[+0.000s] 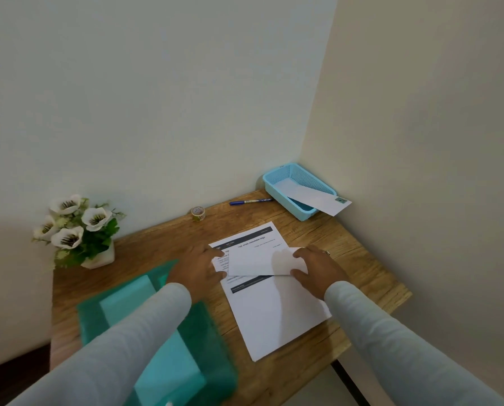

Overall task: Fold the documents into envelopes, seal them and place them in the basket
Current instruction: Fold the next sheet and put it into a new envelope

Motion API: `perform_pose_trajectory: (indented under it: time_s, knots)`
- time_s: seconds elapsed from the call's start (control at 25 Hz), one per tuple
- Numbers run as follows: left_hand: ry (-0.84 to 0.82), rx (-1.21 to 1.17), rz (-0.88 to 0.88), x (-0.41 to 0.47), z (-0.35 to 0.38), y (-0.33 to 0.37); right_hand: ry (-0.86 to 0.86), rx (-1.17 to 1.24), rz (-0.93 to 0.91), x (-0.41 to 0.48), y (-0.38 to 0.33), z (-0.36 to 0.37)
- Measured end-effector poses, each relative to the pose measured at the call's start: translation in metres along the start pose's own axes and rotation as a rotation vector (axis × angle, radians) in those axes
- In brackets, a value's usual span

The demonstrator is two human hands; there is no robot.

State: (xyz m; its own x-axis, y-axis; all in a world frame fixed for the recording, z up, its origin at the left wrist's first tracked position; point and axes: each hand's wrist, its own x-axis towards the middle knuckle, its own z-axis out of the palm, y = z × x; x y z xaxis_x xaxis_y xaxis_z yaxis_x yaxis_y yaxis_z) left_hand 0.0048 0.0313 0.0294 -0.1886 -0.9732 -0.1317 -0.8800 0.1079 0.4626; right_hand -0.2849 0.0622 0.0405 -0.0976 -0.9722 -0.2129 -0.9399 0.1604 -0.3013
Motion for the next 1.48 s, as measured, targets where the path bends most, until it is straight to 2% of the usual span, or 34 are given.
perform_pose_trajectory:
  time_s: [0.36, 0.6, 0.72, 0.92, 1.16, 1.48]
  knots:
    - [-0.076, -0.016, 0.123, -0.116, -0.030, -0.112, -0.013, 0.109, -0.156, -0.107, -0.120, 0.039]
    - [-0.263, 0.012, 0.258, -0.181, -0.013, -0.135, -0.208, 0.066, -0.319, -0.167, -0.173, 0.089]
    - [-0.281, 0.036, 0.271, -0.197, 0.000, -0.137, -0.251, 0.035, -0.306, -0.182, -0.181, 0.104]
    - [-0.289, 0.000, 0.229, -0.205, -0.002, -0.133, -0.225, 0.049, -0.242, -0.194, -0.174, 0.100]
    - [-0.252, 0.278, 0.247, -0.224, 0.010, -0.122, -0.343, 0.014, -0.211, -0.215, -0.154, 0.108]
    - [-0.168, 0.405, 0.236, -0.227, 0.019, -0.110, -0.232, -0.171, -0.327, -0.231, -0.152, 0.133]
